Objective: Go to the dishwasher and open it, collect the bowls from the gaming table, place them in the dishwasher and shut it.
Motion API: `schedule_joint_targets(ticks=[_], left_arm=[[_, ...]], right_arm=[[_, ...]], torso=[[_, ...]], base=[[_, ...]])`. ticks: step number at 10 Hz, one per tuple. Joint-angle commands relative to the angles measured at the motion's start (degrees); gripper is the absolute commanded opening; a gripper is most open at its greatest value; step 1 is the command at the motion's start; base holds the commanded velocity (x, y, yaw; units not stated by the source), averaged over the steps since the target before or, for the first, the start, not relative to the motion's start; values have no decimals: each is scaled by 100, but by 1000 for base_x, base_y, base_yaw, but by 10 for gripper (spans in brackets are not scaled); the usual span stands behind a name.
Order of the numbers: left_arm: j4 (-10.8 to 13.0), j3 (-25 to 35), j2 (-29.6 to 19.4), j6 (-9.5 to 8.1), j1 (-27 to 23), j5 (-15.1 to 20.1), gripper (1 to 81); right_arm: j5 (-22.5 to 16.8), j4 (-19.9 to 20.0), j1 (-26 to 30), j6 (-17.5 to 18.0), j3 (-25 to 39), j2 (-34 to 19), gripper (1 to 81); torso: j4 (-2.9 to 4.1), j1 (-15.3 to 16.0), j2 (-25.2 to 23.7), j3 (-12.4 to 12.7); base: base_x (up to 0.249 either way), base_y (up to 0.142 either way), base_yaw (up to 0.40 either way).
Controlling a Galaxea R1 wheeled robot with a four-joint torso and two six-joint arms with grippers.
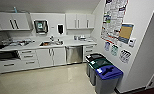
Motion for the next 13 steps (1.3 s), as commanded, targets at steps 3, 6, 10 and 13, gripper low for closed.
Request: schedule_joint_targets(ticks=[3,6,10,13], left_arm=[[-28,59,-66,5,-261,207,811],[-28,59,-74,5,-269,207,811],[-28,59,-74,5,-261,216,811],[-28,59,-83,5,-261,216,811]], right_arm=[[-343,19,259,-16,40,-20,811],[-343,1,285,-16,40,-11,811],[-343,-7,277,-16,40,-3,811],[-343,-7,285,-16,40,-11,811]], torso=[[0,0,0,0],[0,0,0,0],[0,6,5,0],[0,0,5,0]], base=[[183,0,0],[183,0,0],[156,0,0],[136,0,0]])
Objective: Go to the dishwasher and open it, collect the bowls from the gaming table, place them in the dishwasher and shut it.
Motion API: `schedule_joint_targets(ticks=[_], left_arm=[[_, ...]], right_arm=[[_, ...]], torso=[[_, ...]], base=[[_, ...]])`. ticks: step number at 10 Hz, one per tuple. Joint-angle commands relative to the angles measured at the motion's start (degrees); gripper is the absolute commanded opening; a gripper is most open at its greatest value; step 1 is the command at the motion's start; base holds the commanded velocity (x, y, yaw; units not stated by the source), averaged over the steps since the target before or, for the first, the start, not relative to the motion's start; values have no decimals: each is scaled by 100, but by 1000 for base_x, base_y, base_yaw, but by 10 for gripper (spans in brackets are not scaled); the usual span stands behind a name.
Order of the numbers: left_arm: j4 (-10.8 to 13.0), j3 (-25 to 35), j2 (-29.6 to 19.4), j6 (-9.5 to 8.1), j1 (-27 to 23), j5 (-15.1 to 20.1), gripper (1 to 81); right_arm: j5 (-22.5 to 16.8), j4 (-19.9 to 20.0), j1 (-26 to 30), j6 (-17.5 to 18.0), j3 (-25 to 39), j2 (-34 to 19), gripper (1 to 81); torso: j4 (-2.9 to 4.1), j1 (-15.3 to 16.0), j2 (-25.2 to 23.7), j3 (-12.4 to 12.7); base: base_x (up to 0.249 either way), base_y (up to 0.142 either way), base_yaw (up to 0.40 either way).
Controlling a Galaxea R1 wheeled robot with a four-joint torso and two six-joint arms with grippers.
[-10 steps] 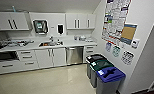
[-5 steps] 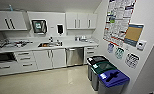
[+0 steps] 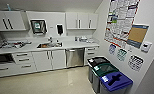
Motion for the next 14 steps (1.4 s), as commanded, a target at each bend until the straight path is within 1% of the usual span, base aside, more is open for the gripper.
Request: schedule_joint_targets(ticks=[1,8,14], left_arm=[[-28,62,-55,15,-280,229,811],[-28,62,-64,15,-288,220,811],[-37,62,-55,15,-280,221,811]], right_arm=[[-348,7,255,-16,42,-29,811],[-348,16,255,-16,16,-29,811],[-348,16,255,-16,7,-29,811]], torso=[[0,0,0,0],[0,2,0,0],[0,2,0,0]], base=[[135,0,0],[131,0,0],[106,0,0]])
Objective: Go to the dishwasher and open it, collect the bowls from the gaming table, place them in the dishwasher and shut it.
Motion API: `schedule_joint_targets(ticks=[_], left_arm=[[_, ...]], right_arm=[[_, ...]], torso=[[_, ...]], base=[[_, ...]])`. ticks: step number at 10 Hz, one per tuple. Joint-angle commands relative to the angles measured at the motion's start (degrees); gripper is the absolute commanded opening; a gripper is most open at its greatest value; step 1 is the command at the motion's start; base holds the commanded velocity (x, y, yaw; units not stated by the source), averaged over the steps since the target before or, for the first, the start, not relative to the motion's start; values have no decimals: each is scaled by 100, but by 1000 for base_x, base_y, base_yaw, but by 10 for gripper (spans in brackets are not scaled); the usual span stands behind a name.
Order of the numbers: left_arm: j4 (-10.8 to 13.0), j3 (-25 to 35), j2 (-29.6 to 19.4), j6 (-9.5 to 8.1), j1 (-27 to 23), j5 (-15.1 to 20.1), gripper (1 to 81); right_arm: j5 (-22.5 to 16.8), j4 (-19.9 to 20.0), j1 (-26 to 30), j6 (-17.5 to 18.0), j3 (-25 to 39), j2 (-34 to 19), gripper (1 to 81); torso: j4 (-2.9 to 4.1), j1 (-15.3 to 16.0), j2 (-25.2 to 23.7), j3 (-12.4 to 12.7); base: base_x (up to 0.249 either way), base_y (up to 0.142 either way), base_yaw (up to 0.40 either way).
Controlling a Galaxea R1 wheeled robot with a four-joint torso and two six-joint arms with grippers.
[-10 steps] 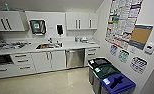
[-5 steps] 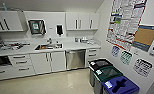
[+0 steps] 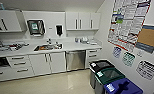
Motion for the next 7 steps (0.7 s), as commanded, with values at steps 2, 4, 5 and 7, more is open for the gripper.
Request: schedule_joint_targets(ticks=[2,4,5,7], left_arm=[[-35,62,-55,8,-259,245,811],[-35,70,-55,8,-267,245,811],[-35,70,-46,8,-267,245,811],[-35,79,-55,8,-267,245,811]], right_arm=[[-345,7,255,-16,32,-7,811],[-345,7,255,-16,32,-7,811],[-345,7,255,-16,32,-7,811],[-345,7,255,-16,32,-7,811]], torso=[[0,0,0,0],[0,0,0,0],[0,0,0,0],[0,0,0,0]], base=[[94,0,0],[93,0,0],[92,0,0],[88,0,0]])
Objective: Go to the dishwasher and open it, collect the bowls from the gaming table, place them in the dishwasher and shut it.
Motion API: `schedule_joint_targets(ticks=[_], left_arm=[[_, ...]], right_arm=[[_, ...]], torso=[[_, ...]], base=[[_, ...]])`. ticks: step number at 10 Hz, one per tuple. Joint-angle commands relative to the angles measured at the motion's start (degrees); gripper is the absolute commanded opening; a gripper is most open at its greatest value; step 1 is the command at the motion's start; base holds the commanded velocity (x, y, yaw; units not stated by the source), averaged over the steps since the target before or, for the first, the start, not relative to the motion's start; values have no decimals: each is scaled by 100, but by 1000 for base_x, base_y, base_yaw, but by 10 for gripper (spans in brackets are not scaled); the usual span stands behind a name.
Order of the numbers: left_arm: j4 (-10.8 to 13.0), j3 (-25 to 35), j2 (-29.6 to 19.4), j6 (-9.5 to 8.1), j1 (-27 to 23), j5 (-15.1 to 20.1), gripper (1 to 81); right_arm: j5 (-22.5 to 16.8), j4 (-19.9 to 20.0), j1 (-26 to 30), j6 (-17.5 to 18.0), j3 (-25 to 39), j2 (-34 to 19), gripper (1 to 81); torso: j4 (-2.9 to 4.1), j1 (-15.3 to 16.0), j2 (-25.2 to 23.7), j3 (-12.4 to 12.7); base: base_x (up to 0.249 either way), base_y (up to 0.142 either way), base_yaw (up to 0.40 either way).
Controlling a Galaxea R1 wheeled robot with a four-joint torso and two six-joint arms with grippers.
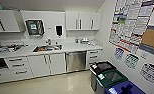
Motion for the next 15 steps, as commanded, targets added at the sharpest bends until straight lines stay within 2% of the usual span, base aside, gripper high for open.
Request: schedule_joint_targets(ticks=[1,15], left_arm=[[-35,79,-55,8,-269,243,811],[-35,88,-55,8,-261,234,811]], right_arm=[[-345,7,255,-16,32,-22,811],[-345,7,247,-16,14,-31,811]], torso=[[0,0,0,0],[0,-2,0,0]], base=[[86,0,0],[85,0,0]])
